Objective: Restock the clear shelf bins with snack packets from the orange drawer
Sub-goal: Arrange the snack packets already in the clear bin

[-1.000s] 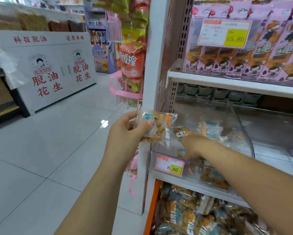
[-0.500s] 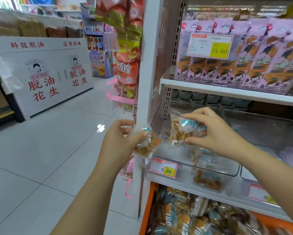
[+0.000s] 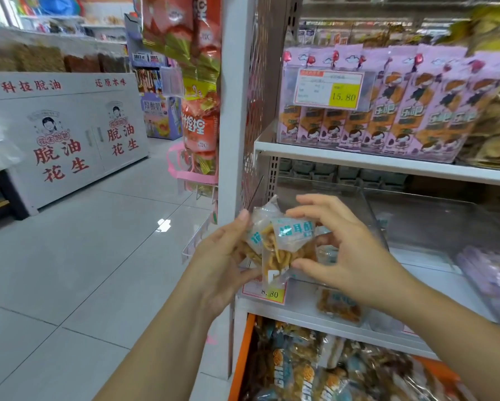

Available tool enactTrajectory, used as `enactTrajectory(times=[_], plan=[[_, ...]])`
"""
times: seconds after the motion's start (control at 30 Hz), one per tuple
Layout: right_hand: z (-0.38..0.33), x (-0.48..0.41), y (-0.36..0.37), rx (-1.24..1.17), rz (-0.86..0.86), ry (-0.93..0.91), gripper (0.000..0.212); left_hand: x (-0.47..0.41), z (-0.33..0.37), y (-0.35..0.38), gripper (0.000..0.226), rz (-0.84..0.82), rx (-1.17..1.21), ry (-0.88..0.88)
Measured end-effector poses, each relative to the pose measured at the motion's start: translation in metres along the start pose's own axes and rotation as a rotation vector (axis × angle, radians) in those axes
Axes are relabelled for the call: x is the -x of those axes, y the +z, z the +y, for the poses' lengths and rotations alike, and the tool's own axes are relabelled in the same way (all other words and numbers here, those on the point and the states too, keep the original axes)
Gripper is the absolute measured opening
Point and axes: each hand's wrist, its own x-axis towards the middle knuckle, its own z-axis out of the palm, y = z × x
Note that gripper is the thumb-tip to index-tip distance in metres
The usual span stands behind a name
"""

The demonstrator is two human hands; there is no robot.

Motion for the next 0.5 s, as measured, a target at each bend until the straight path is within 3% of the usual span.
enactTrajectory(times=[0.23,0.5], plan=[[0.005,-0.007,0.010,-0.005,0.076,0.000,0.071,0.004,-0.004,0.003,0.054,-0.106,-0.439,0.298],[0.018,-0.023,0.019,-0.123,0.093,0.079,0.079,-0.004,-0.007,-0.005,0.064,0.095,-0.558,0.459]])
